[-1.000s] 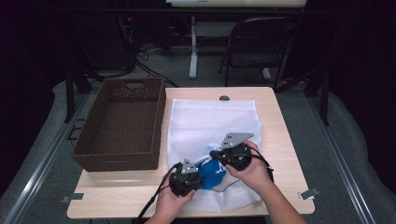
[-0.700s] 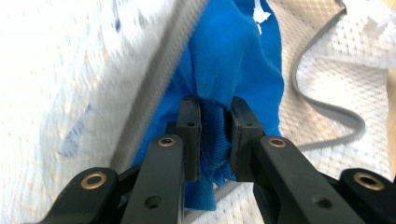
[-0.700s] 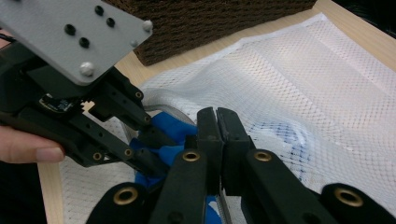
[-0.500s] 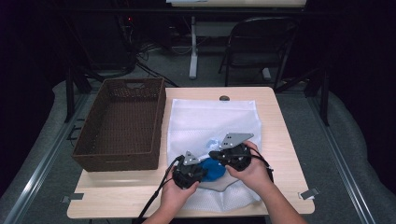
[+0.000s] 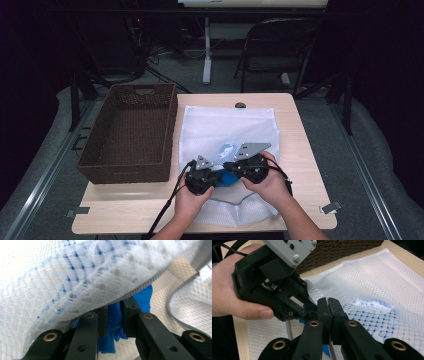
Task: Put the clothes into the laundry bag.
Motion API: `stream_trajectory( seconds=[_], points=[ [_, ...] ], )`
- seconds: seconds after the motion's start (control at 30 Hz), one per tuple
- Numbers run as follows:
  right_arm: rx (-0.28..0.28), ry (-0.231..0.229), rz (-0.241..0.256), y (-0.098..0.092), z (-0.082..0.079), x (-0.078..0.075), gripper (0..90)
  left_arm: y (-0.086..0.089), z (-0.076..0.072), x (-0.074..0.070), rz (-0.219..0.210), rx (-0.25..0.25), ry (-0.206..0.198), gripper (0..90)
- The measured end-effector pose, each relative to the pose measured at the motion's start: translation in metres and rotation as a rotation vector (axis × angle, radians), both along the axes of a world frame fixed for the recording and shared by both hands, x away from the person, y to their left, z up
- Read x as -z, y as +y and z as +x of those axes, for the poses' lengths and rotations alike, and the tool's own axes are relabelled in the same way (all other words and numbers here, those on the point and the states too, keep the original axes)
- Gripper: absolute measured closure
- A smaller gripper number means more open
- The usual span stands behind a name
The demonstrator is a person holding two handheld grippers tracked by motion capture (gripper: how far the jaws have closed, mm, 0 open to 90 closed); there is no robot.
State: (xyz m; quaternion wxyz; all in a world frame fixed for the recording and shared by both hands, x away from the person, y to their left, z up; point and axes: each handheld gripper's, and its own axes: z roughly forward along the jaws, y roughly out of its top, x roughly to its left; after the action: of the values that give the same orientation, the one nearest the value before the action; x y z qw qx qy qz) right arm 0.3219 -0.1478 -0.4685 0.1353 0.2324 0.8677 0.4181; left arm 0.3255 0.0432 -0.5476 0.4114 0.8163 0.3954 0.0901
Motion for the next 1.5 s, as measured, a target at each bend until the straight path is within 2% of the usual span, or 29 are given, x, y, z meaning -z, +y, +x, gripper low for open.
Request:
stream_trajectory(
  seconds=[0.17,0.23,0.33,0.47,0.6,0.63,0.73,0.8,0.83,0.97,1.1,1.2,1.27,1.33,1.43,1.5],
  points=[
    [-0.003,0.006,-0.008,0.001,0.001,0.003,88.9,0.0,0.003,0.001,-0.002,-0.027,-0.03,78.0],
    [-0.003,0.004,-0.007,0.002,0.0,0.003,88.9,0.0,0.004,0.002,-0.005,-0.034,-0.031,78.0],
    [-0.004,0.005,-0.01,0.002,0.001,0.004,89.0,-0.002,0.006,0.005,-0.014,-0.048,-0.025,77.9],
    [-0.002,0.012,-0.016,0.002,0.002,0.006,89.0,-0.006,0.01,0.014,0.011,-0.039,0.021,76.2],
    [0.0,0.011,-0.02,0.001,0.003,0.007,89.0,-0.007,0.01,0.014,0.014,-0.034,0.023,68.9],
    [0.0,0.011,-0.019,0.001,0.003,0.007,89.0,-0.006,0.009,0.013,0.008,-0.029,0.028,66.8],
    [0.004,0.012,-0.015,0.0,0.003,0.006,89.0,-0.004,0.005,0.008,0.025,-0.016,0.013,59.4],
    [0.008,0.012,-0.011,-0.001,0.003,0.006,89.0,-0.002,0.002,0.005,0.019,-0.015,0.003,54.6],
    [0.008,0.01,-0.011,-0.001,0.003,0.005,89.0,-0.001,0.001,0.004,0.017,-0.008,0.013,52.5],
    [0.009,0.009,-0.011,-0.001,0.003,0.005,89.0,0.002,-0.005,0.001,0.018,0.006,0.022,49.9],
    [0.007,0.008,-0.012,0.0,0.003,0.005,89.0,0.004,-0.008,0.007,0.054,0.016,0.025,49.3],
    [0.004,0.008,-0.014,0.0,0.002,0.005,89.0,0.005,-0.006,0.013,0.075,0.016,0.032,54.3],
    [0.002,0.006,-0.015,0.001,0.002,0.005,89.0,0.004,-0.006,0.017,0.066,0.011,0.038,57.4],
    [0.002,0.006,-0.015,0.001,0.002,0.005,89.0,0.004,-0.005,0.017,0.077,0.018,0.043,61.8],
    [0.0,0.006,-0.016,0.001,0.002,0.005,89.0,0.003,-0.004,0.019,0.071,0.015,0.045,71.1],
    [0.0,0.007,-0.014,0.001,0.001,0.005,89.0,0.003,-0.004,0.02,0.082,0.019,0.049,77.5]
  ],
)
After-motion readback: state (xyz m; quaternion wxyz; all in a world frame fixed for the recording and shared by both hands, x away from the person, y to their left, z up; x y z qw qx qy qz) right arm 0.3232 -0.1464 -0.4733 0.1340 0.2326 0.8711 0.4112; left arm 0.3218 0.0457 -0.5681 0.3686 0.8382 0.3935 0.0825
